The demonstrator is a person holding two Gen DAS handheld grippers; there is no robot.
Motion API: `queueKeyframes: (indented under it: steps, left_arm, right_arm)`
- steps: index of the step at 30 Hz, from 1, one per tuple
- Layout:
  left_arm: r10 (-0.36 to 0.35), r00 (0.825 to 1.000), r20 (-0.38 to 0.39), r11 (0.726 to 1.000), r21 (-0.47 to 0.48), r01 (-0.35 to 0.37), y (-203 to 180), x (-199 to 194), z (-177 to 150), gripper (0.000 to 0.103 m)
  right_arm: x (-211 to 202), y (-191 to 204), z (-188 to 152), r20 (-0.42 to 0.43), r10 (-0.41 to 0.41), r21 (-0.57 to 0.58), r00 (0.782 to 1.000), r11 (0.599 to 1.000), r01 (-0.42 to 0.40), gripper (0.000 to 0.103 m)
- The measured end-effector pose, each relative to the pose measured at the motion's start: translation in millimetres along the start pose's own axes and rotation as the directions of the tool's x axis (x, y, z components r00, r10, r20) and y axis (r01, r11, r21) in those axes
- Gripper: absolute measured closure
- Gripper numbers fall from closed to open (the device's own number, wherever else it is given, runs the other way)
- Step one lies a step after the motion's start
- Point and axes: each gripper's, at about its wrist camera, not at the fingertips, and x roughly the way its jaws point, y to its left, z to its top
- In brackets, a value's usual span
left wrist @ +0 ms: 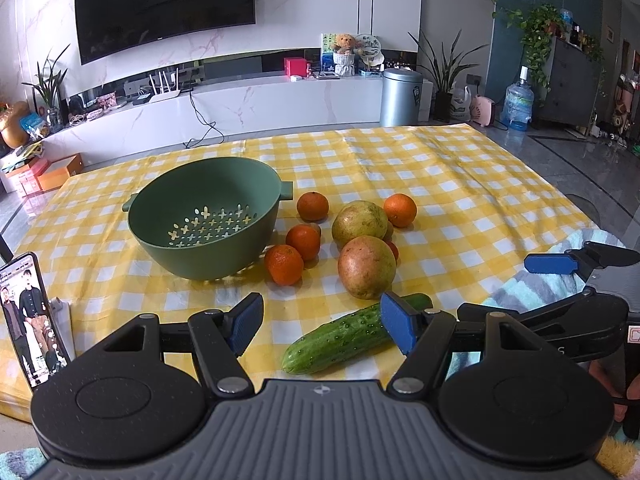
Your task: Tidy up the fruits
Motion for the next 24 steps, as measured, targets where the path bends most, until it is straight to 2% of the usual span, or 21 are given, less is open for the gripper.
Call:
queueKeyframes:
  steps: [24]
  left_arm:
    - [0.003,1.000,-0.005,1.000,0.003,-0.003,-3.8,1.4,1.6,0.024]
  right_arm:
    - [-0.8,-0.5,0.5,0.005,0.007,0.008,1.000,1.000,-0.007,0.004]
